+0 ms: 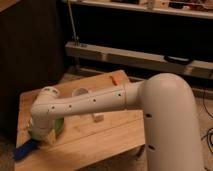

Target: Place the white sponge in the ceramic bowl

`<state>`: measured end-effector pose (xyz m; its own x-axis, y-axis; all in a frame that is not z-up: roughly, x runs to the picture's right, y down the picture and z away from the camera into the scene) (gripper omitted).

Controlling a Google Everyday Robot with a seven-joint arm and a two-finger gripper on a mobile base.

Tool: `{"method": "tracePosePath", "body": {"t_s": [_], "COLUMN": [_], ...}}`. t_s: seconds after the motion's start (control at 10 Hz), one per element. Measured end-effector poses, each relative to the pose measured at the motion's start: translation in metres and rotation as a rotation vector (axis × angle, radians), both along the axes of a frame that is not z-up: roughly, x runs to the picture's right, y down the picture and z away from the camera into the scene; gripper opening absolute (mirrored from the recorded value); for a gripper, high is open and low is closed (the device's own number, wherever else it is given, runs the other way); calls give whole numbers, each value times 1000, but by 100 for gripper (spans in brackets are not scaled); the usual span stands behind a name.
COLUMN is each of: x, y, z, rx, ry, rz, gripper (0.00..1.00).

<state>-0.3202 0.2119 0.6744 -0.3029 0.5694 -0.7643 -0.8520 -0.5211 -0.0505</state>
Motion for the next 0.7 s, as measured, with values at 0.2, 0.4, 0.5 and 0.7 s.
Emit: {"method": "tracePosePath", "body": {"t_s": [0.2, 0.4, 0.5, 0.7], "x": [0, -2, -4, -29], "y": [0, -2, -7, -18], "z": [0, 3, 7, 11], "rx": [29, -13, -144, -223], "ry": [-43, 51, 266, 276], "rz": [-43, 66, 307, 374], "gripper": [80, 80, 80, 80]}}
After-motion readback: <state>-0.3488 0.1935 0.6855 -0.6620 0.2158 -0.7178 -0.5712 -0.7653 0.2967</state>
